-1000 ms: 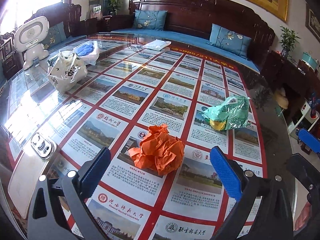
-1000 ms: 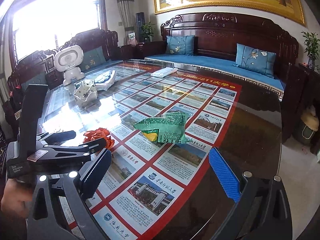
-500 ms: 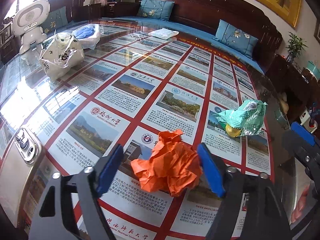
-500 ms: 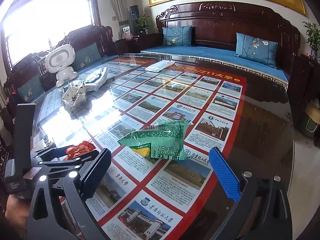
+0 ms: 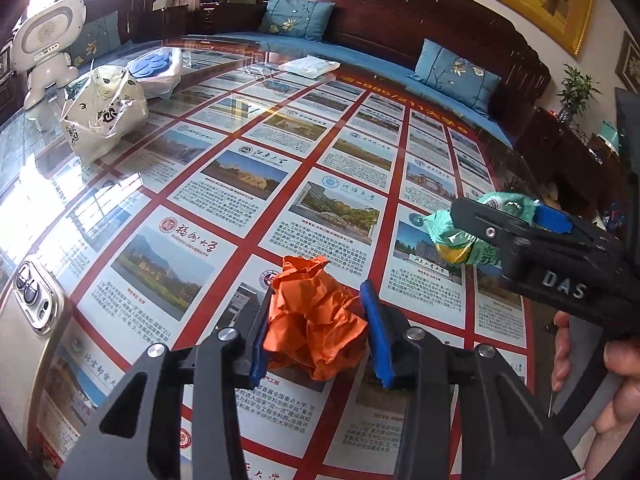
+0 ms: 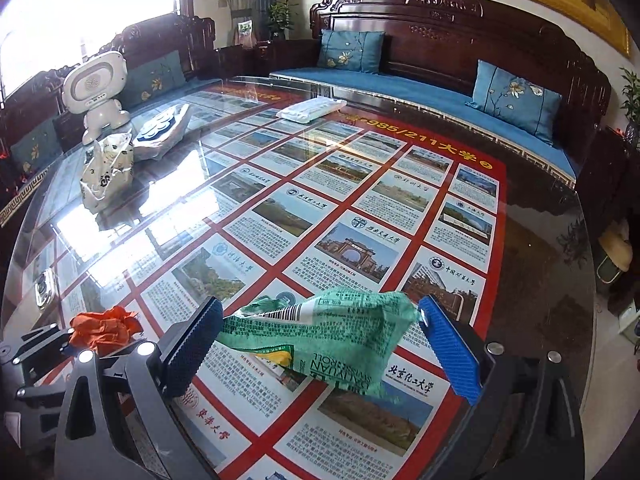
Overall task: Collect trash
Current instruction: 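Grasp the orange crumpled paper with the left tool while the right tool grasps the green snack wrapper, then carry the orange paper and green wrapper over the bucket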
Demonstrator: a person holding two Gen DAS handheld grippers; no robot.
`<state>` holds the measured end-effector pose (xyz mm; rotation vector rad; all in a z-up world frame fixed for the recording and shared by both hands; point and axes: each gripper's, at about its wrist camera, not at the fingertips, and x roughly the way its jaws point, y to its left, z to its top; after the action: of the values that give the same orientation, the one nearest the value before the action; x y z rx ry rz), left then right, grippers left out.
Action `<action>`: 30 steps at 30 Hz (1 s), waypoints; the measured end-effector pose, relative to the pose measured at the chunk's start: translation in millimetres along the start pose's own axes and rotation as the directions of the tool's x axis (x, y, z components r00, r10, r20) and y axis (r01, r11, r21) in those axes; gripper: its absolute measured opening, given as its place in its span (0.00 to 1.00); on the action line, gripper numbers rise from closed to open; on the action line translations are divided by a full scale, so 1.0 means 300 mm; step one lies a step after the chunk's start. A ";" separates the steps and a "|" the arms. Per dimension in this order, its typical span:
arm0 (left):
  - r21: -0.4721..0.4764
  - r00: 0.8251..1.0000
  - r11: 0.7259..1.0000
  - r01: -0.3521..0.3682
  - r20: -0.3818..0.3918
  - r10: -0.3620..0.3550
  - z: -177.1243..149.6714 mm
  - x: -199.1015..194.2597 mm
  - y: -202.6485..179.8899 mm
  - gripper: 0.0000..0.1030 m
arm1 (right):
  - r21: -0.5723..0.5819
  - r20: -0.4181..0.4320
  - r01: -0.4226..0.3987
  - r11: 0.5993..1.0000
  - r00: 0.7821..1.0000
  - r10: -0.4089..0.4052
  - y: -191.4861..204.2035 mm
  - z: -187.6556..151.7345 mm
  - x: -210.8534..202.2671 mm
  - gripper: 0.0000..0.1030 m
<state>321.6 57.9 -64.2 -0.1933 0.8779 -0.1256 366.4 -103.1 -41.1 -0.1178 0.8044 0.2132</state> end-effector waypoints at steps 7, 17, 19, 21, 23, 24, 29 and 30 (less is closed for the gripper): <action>0.003 1.000 1.000 0.005 -0.001 -0.005 0.001 0.002 0.003 0.40 | -0.007 -0.091 0.044 0.999 0.995 -0.044 0.020 -0.041 0.070 0.91; -0.002 1.000 1.000 0.031 -0.001 -0.031 -0.002 0.001 0.005 0.40 | 0.065 -0.109 -0.078 0.995 0.990 0.084 -0.025 -0.053 0.071 0.43; -0.005 0.999 0.999 0.044 -0.001 -0.044 -0.004 0.000 0.003 0.40 | 0.091 -0.097 -0.123 0.988 0.986 0.132 -0.036 -0.061 0.056 0.41; 0.000 0.998 0.998 0.064 -0.005 -0.064 -0.008 -0.001 -0.004 0.39 | 0.103 -0.072 -0.149 0.983 0.985 0.157 -0.041 -0.072 0.032 0.39; 0.005 0.997 0.997 0.078 -0.007 -0.078 -0.013 -0.001 -0.012 0.38 | 0.106 -0.052 -0.180 0.978 0.981 0.186 -0.044 -0.084 0.004 0.37; 0.006 0.996 0.996 0.085 -0.006 -0.085 -0.016 -0.003 -0.017 0.38 | 0.104 -0.037 -0.191 0.976 0.980 0.196 -0.043 -0.094 -0.017 0.36; 0.017 0.995 0.995 0.096 0.014 -0.096 -0.030 -0.024 -0.027 0.37 | 0.076 0.020 -0.235 0.969 0.972 0.234 -0.040 -0.137 -0.130 0.36; 0.014 0.995 0.995 0.101 0.016 -0.101 -0.034 -0.031 -0.028 0.37 | 0.070 0.029 -0.242 0.968 0.970 0.241 -0.039 -0.149 -0.155 0.36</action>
<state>307.7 50.3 -61.7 -0.2263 0.8502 -0.2236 306.6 -129.5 -37.8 0.0523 0.8043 0.4145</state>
